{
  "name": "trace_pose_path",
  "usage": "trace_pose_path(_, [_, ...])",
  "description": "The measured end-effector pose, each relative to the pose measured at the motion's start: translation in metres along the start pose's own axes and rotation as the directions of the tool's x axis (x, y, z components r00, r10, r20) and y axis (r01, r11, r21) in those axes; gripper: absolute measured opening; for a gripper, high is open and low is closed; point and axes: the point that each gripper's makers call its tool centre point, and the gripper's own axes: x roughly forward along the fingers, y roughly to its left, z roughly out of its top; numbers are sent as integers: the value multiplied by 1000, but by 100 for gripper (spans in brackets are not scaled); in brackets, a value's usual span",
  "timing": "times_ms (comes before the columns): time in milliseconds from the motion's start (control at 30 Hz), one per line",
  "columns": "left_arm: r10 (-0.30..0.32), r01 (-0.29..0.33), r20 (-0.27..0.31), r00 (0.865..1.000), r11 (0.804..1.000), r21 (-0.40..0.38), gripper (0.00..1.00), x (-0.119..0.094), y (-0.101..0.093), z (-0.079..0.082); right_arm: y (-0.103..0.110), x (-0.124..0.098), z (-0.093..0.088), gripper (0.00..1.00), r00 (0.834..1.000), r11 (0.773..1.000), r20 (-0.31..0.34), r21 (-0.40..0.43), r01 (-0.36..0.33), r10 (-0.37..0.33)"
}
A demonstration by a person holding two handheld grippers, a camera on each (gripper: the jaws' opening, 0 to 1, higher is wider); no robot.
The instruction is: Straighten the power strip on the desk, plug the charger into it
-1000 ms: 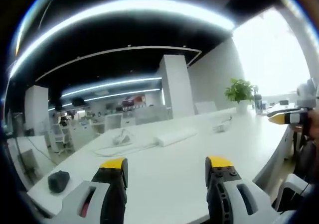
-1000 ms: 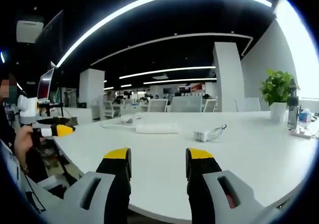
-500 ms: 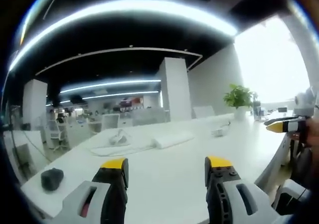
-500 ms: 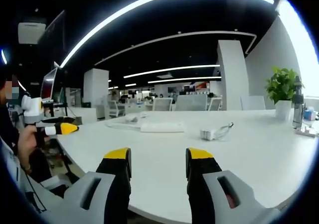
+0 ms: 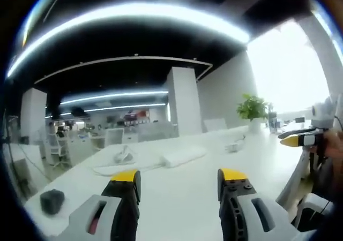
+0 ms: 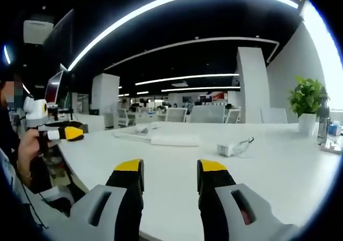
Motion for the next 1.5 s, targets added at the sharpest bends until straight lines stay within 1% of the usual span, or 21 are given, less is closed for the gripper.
trace_pose_path(67, [3, -3, -4, 1000, 1000, 3, 59, 3, 1, -1, -1, 3, 0, 40, 1000, 1000, -4, 3, -5, 5])
trace_pose_path(333, [-6, 6, -27, 1000, 1000, 19, 59, 18, 5, -4, -8, 16, 1, 40, 1000, 999, -21, -32, 4, -5])
trace_pose_path(367, [-7, 7, -30, 1000, 1000, 20, 59, 19, 5, -5, -9, 17, 1, 40, 1000, 999, -21, -42, 10, -11])
trace_pose_path(400, [-11, 12, -38, 999, 1000, 20, 59, 23, 6, -8, -16, 19, 0, 40, 999, 994, -28, -96, 42, -45])
trace_pose_path(433, [-15, 16, -42, 999, 1000, 17, 59, 26, 7, -9, -19, 21, -2, 40, 997, 991, -40, -124, 54, -59])
trace_pose_path(600, [-26, 27, -50, 998, 999, 22, 59, 41, 13, -12, -23, 32, -3, 39, 999, 997, -46, -72, 17, -20])
trace_pose_path(733, [-51, 52, -60, 997, 999, 7, 58, 55, 15, -16, -29, 42, -4, 38, 998, 995, -52, -97, 21, -26])
trace_pose_path(833, [-61, 62, -69, 996, 998, 8, 56, 66, 17, -18, -33, 51, -2, 38, 999, 996, -42, -85, 3, -7])
trace_pose_path(933, [-72, 73, -74, 995, 997, 17, 55, 73, 16, -19, -34, 59, 3, 38, 999, 997, -14, -69, -30, 29])
trace_pose_path(1067, [-102, 104, -84, 991, 994, 25, 54, 81, 12, -21, -36, 67, 8, 35, 999, 995, 18, -87, -37, 39])
trace_pose_path(1167, [-124, 129, -99, 987, 991, 43, 54, 89, 7, -22, -37, 77, 10, 34, 998, 995, 21, -83, -59, 61])
trace_pose_path(1333, [-173, 180, -116, 978, 982, 52, 54, 101, -2, -20, -34, 96, 9, 34, 996, 991, -1, -99, -93, 94])
trace_pose_path(1500, [-207, 214, -106, 973, 975, 54, 54, 110, -9, -14, -32, 111, 9, 34, 994, 988, -20, -111, -110, 108])
